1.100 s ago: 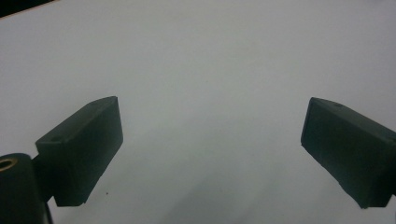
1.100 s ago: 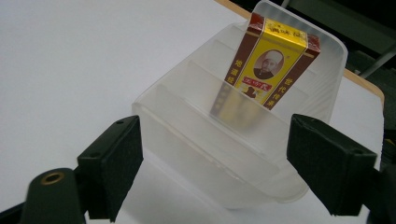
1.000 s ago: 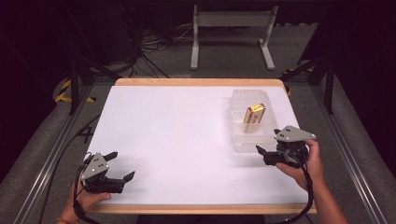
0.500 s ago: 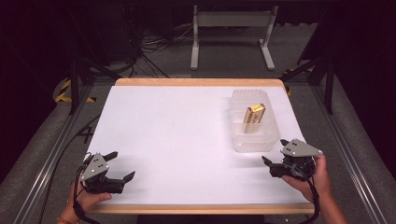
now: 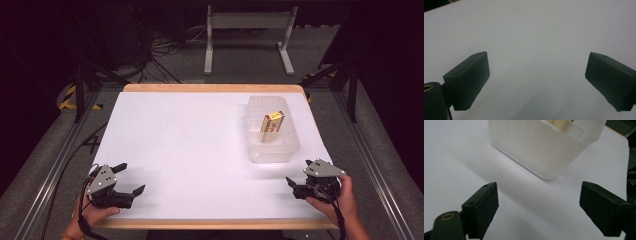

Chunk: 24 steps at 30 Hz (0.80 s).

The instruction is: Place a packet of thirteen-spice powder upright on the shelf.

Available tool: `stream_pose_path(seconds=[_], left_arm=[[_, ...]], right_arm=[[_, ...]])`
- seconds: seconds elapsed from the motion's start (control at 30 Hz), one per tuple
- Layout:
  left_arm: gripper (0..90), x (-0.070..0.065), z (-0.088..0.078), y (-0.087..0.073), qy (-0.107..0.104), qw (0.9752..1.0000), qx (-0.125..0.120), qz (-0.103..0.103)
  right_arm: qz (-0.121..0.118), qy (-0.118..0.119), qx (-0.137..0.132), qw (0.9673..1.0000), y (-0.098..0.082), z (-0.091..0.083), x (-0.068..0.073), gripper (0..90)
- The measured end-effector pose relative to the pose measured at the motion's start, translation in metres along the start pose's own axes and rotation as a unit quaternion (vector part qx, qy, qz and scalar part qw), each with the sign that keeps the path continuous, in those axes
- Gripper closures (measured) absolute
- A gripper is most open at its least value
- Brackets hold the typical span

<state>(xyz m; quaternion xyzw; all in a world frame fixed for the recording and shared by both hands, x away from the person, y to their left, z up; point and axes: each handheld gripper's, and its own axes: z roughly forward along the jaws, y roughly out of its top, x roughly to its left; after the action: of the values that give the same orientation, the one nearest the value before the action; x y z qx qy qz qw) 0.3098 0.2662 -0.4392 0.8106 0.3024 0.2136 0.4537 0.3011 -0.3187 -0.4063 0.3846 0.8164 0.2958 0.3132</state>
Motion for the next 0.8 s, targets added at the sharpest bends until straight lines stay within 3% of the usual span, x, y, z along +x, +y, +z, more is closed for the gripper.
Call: stream_pose_path(seconds=[0.1,0.4,0.5,0.8], left_arm=[[6.3,0.000,0.000,0.000,-0.001,1.0000,-0.002,0.000],[6.4,0.000,0.001,0.000,-0.007,1.0000,-0.005,0.000],[6.3,0.000,0.001,-0.001,-0.007,1.0000,-0.005,0.001],[6.0,0.000,0.002,-0.001,-0.008,1.0000,-0.005,-0.001]], right_arm=[[0.002,0.001,0.005,1.0000,-0.006,0.002,-0.002,15.8],[0.056,-0.009,-0.003,0.9984,-0.034,0.005,-0.017,14.9],[0.082,-0.019,-0.017,0.9963,-0.048,0.004,-0.022,14.6],[0.115,-0.060,-0.050,0.9903,-0.058,-0.002,-0.030,14.6]])
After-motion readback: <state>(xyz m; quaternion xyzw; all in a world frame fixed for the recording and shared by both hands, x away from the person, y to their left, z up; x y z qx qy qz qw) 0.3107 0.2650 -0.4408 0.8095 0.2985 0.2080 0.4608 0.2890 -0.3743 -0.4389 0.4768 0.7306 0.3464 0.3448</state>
